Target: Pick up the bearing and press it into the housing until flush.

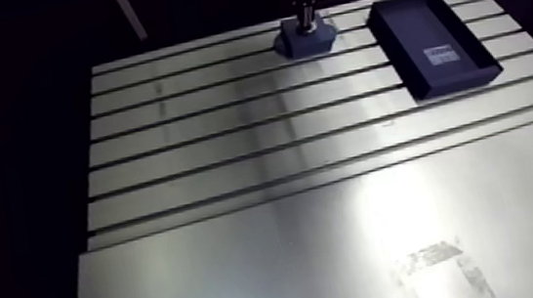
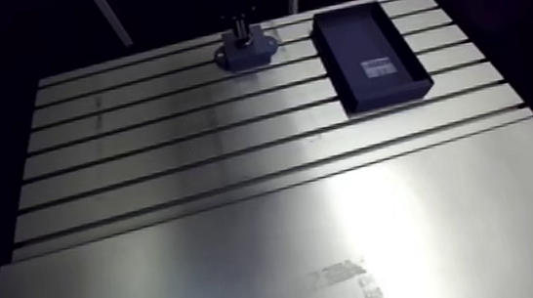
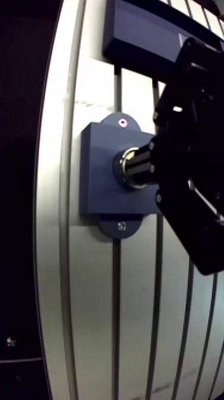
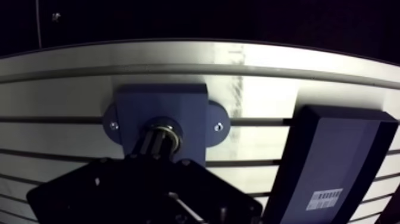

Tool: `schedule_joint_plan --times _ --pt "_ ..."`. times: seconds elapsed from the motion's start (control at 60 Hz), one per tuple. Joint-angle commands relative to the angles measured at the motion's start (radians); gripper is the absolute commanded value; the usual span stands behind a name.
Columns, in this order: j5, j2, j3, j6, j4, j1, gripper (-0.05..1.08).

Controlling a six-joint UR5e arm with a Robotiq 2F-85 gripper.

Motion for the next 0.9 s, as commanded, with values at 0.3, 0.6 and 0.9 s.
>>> schedule_joint_plan --times 0.3,0.6,0.9 --pt "0.000 0.000 0.002 -0.008 -0.006 -0.001 1.08" --pt "0.000 0.000 0.005 -0.008 -0.006 -0.001 1.08" --pt "0.000 0.000 0.011 -0.009 -0.006 -0.001 1.08"
